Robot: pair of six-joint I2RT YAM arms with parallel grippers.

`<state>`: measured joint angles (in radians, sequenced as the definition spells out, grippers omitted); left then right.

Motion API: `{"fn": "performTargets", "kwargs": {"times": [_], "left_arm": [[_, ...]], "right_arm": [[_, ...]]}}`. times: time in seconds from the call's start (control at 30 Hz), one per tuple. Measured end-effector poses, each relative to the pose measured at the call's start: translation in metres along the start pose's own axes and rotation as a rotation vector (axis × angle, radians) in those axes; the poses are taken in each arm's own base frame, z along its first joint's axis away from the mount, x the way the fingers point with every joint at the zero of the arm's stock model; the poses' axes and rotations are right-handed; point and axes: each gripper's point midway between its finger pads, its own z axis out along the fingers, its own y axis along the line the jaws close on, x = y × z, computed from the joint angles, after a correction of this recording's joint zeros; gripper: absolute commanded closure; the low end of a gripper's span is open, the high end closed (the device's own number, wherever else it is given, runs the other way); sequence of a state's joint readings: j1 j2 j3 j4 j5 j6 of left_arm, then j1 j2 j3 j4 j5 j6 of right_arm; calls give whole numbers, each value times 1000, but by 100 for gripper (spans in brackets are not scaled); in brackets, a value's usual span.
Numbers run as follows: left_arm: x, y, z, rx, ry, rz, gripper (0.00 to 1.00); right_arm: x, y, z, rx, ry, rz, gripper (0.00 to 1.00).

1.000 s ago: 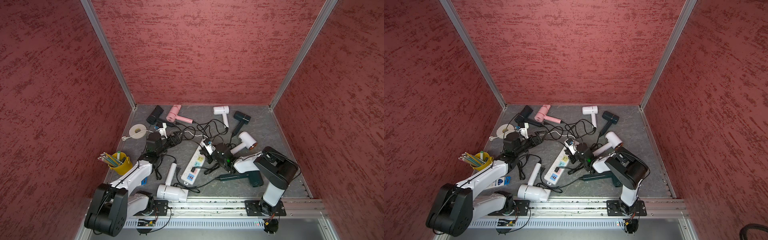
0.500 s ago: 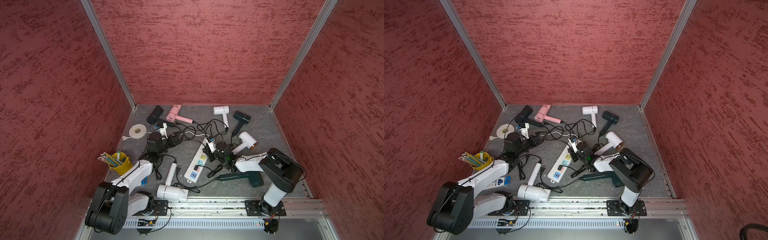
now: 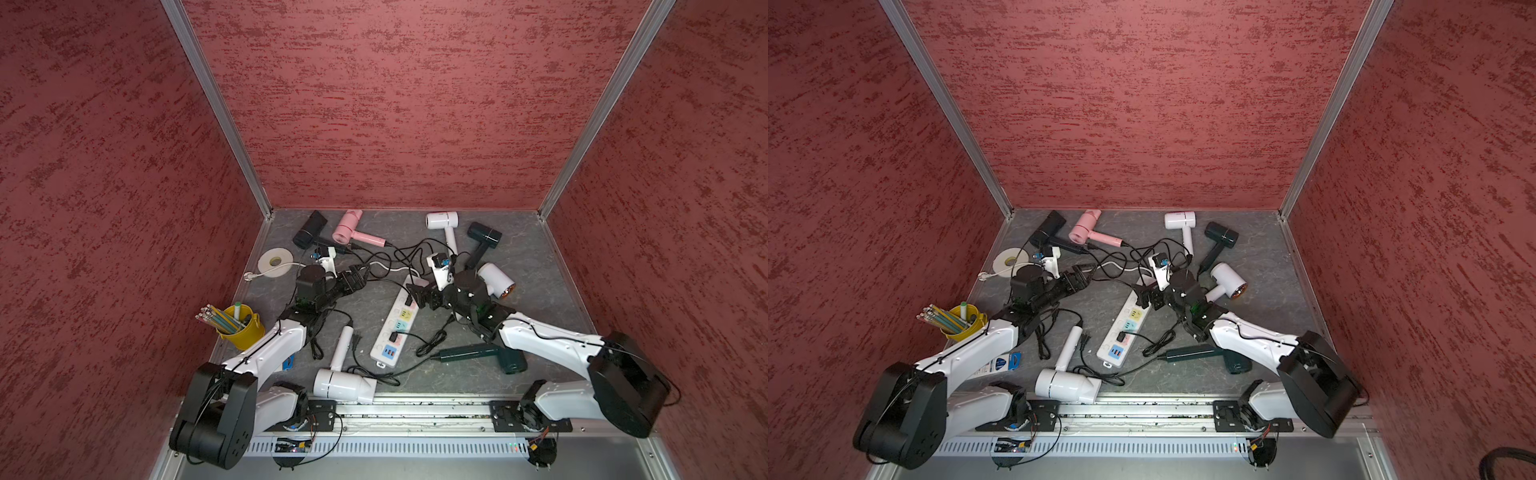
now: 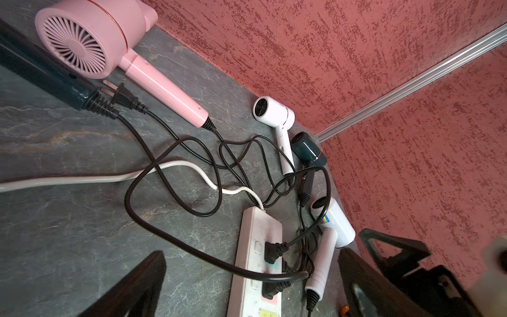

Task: Charge the blow dryers
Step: Insert the plug into the socket, then pick up the plug from the center of the board.

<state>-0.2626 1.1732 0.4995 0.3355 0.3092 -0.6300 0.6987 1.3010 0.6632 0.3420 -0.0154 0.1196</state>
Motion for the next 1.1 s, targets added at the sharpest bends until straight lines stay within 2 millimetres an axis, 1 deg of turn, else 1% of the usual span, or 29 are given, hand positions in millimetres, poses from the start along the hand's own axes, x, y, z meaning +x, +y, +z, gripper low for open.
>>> {"fn": "performTargets", "kwargs": {"times": [0.1,0.2,0.27,0.4,0.5,0.57,0.67,0.8,0.83,0.93,1.0,1.1], "left_arm": [[0,-2,-2,-16,-6,24,0],[-3,-1,-2,-42,-16,44,0],[-5,1,-2,-72,-17,49,0],[-13,6,-2,-130,-16,56,0],[-23,10,-1,-177,-9,45,0],[-32,15,1,-221,2,30,0],[-46,22,8,-294,37,4,0],[-60,23,25,-371,113,-13,0],[-61,24,29,-386,130,-13,0],[-62,29,38,-445,183,-4,3],[-64,36,45,-492,215,7,10],[-67,40,58,-533,258,8,13]], "right_arm": [[-24,-1,-20,-5,-80,32,0],[-33,-8,-37,21,-149,104,0],[-32,-14,-41,44,-168,148,0],[-22,-22,-43,72,-184,195,0],[-13,-28,-45,93,-196,230,0],[-11,-32,-47,114,-197,250,0],[-18,-41,-48,161,-193,256,0],[-39,-56,-51,233,-228,259,0],[-40,-60,-52,246,-233,260,0],[-35,-70,-53,287,-219,263,0],[-33,-74,-54,304,-212,265,0],[-30,-77,-54,316,-202,265,0]]}}
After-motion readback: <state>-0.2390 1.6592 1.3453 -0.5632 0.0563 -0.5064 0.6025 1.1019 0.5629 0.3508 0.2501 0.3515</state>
